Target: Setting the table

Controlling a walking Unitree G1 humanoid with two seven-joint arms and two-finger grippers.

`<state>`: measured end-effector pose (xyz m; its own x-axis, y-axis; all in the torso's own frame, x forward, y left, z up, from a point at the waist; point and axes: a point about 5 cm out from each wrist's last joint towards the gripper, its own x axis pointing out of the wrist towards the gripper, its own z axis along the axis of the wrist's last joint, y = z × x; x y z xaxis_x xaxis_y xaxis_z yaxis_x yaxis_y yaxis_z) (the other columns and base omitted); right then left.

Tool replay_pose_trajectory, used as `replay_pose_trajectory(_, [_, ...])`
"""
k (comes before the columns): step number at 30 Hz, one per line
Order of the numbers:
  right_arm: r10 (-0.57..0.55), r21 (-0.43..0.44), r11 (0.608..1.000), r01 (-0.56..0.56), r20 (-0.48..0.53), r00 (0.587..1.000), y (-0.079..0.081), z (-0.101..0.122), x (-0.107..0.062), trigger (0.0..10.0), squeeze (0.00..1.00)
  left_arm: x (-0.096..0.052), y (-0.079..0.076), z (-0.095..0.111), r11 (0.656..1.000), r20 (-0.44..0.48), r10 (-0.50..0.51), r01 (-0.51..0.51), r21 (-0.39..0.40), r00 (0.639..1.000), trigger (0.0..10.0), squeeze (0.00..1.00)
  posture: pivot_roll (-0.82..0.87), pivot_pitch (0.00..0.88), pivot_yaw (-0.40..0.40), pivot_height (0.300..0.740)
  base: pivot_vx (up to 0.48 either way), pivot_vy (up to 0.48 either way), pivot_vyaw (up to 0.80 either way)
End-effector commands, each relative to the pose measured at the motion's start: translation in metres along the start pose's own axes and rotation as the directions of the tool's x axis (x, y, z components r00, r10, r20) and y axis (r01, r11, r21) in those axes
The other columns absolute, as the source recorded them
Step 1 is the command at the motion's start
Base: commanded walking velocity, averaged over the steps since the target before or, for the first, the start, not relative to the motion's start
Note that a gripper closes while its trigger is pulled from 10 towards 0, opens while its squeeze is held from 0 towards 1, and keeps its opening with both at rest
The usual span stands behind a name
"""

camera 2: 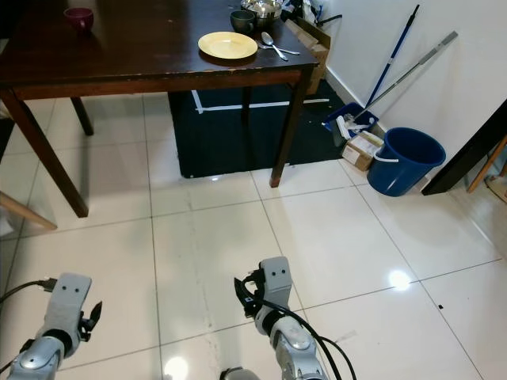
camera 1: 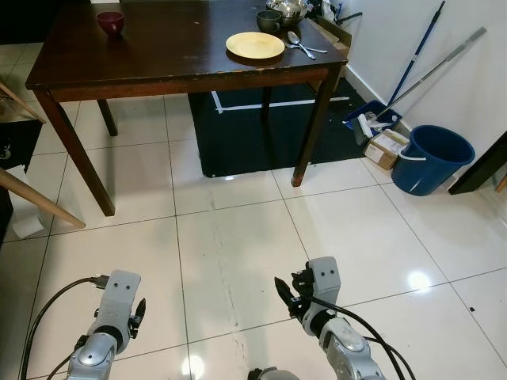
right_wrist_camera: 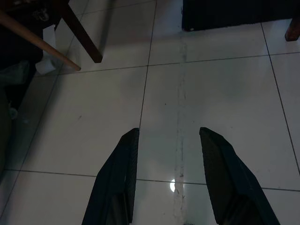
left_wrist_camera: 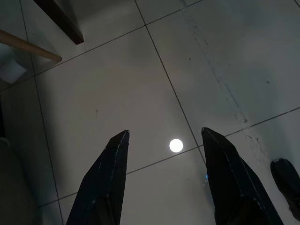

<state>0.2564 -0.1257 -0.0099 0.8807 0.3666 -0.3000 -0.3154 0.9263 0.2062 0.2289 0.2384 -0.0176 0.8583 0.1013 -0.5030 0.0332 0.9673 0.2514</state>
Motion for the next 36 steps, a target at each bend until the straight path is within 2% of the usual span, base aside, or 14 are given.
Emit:
replay_pose_trajectory(1, [-0.009,0.005,1.000,0.009,-0.013,1.000,-0.0010,-0.0038,-0.0016,10.0,0.00,-0.0014,0.0010,-0.0050,1.000,-0.014,0.004,-0.004,0.010,1.000,10.0,0.00,-0.08,0.033,0.026,0.740,0.000,0.000,0.00])
replay_pose_trajectory(36, [-0.010,-0.003,1.000,0.010,-0.015,1.000,-0.0028,-0.0042,-0.0027,10.0,0.00,-0.0020,-0.0005,-0.0062,1.000,-0.014,-0.002,0.002,0.015,1.000,10.0,0.00,-0.09,0.025,0.025,0.740,0.000,0.000,0.00])
